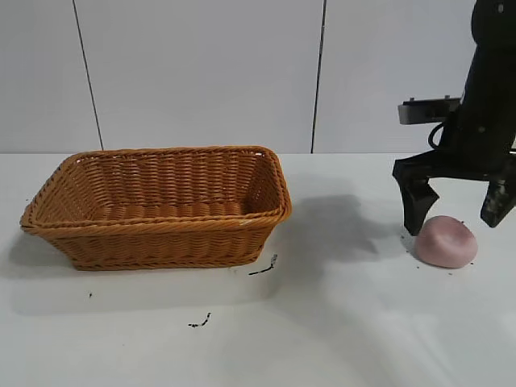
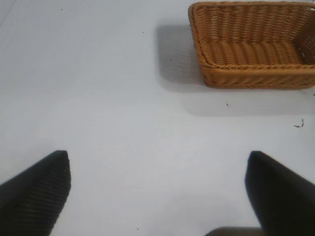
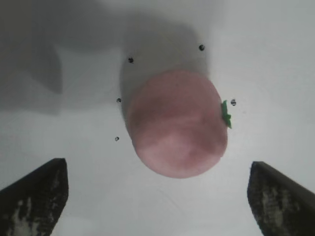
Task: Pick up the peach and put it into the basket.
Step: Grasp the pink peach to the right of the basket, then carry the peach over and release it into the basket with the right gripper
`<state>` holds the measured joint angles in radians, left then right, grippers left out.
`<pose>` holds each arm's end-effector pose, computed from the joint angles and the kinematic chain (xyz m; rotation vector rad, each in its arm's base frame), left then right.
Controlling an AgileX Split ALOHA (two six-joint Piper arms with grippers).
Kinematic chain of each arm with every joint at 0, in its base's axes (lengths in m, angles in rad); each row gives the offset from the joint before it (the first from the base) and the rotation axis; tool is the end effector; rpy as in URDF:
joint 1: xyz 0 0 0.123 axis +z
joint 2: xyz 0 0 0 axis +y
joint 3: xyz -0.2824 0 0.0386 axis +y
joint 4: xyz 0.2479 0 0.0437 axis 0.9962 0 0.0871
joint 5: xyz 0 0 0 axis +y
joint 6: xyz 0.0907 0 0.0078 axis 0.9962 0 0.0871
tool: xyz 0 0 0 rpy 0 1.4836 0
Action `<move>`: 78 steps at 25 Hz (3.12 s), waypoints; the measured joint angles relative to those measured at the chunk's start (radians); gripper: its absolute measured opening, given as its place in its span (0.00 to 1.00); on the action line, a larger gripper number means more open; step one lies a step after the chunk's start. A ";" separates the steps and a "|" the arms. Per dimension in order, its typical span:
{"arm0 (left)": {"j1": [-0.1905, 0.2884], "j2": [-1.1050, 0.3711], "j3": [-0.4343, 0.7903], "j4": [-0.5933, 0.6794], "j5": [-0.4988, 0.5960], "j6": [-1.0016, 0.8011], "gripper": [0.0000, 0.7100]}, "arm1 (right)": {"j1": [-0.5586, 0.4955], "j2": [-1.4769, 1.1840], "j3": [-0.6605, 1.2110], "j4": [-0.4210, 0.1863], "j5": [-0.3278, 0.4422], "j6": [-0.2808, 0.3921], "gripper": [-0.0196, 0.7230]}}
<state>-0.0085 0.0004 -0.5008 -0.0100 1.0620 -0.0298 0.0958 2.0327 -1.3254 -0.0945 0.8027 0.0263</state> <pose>-0.0049 -0.0008 0.2773 -0.0213 2.0452 -0.0359 0.3895 0.0312 0.1409 -0.1943 2.9818 -0.0951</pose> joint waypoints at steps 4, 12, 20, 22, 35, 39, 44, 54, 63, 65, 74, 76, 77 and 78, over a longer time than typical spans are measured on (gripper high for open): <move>0.000 0.000 0.000 0.000 0.000 0.000 0.98 | -0.025 0.012 0.000 0.027 -0.023 -0.007 0.95; 0.000 0.000 0.000 0.000 0.000 0.000 0.98 | -0.029 0.065 0.000 0.073 -0.055 -0.036 0.95; 0.000 0.000 0.000 0.000 0.000 0.000 0.98 | -0.029 0.078 0.000 0.076 -0.063 -0.036 0.88; 0.000 0.000 0.000 0.000 0.000 0.000 0.98 | -0.029 0.078 0.000 0.076 -0.062 -0.036 0.71; 0.000 0.000 0.000 0.000 0.000 0.000 0.98 | -0.029 -0.107 -0.005 0.074 -0.008 -0.036 0.02; 0.000 0.000 0.000 0.000 0.000 0.000 0.98 | -0.028 -0.201 -0.097 0.077 0.090 -0.039 0.02; 0.000 0.000 0.000 0.000 0.000 0.000 0.98 | 0.028 -0.152 -0.324 0.076 0.246 -0.066 0.02; 0.000 0.000 0.000 0.000 0.000 0.000 0.98 | 0.319 0.095 -0.811 0.101 0.380 -0.076 0.02; 0.000 0.000 0.000 0.000 0.000 0.000 0.98 | 0.531 0.287 -0.896 0.112 0.291 -0.083 0.02; 0.000 0.000 0.000 0.000 0.000 0.000 0.98 | 0.538 0.345 -0.896 0.103 0.259 -0.083 0.02; 0.000 0.000 0.000 0.000 0.000 0.000 0.98 | 0.538 0.456 -0.896 0.036 0.230 -0.053 0.15; 0.000 0.000 0.000 0.000 0.000 0.000 0.98 | 0.538 0.455 -0.896 0.037 0.229 -0.051 0.44; 0.000 0.000 0.000 0.000 0.000 0.000 0.98 | 0.538 0.453 -0.896 0.038 0.233 -0.051 0.60; 0.000 0.000 0.000 0.000 0.000 0.000 0.98 | 0.538 0.452 -0.897 0.040 0.245 -0.052 0.74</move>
<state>-0.0085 0.0004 -0.5008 -0.0100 1.0620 -0.0298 0.6341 2.4848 -2.2228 -0.0547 1.0478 -0.0258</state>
